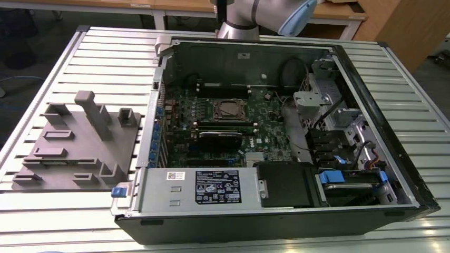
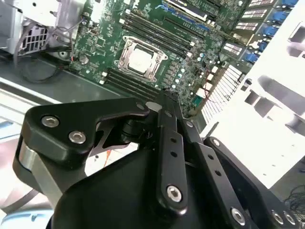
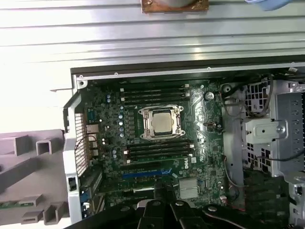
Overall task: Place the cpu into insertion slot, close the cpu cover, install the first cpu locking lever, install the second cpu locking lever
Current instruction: 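Install the second cpu locking lever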
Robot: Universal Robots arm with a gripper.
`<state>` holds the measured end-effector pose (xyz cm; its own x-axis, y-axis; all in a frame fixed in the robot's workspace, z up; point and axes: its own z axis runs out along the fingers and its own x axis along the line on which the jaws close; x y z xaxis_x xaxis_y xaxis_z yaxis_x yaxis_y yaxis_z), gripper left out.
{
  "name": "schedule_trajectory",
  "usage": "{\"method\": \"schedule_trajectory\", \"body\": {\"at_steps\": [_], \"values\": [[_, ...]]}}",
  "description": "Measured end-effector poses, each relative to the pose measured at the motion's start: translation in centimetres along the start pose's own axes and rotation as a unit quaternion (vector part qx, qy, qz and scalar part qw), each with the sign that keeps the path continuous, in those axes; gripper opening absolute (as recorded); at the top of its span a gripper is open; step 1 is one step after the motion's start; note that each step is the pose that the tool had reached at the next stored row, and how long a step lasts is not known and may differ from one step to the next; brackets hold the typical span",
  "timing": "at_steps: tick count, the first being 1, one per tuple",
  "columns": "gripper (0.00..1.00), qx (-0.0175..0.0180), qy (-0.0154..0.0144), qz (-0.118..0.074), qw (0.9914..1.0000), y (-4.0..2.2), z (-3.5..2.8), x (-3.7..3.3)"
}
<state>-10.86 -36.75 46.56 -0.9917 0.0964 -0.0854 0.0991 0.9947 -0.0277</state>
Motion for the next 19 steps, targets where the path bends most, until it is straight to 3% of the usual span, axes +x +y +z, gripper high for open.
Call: {"method": "schedule_trajectory", "body": {"at_steps": [2,3,5,19], "values": [[0.10,0.0001,0.0001,0.000,1.00000,-0.02,-0.88,-0.08],[0.10,0.0000,0.0000,0.000,1.00000,-0.05,-1.80,-0.16],[0.10,0.0000,0.0000,0.000,1.00000,-0.07,-2.63,-0.22],[0.10,0.0000,-0.0002,0.000,1.00000,-0.07,-2.43,-0.18]]}}
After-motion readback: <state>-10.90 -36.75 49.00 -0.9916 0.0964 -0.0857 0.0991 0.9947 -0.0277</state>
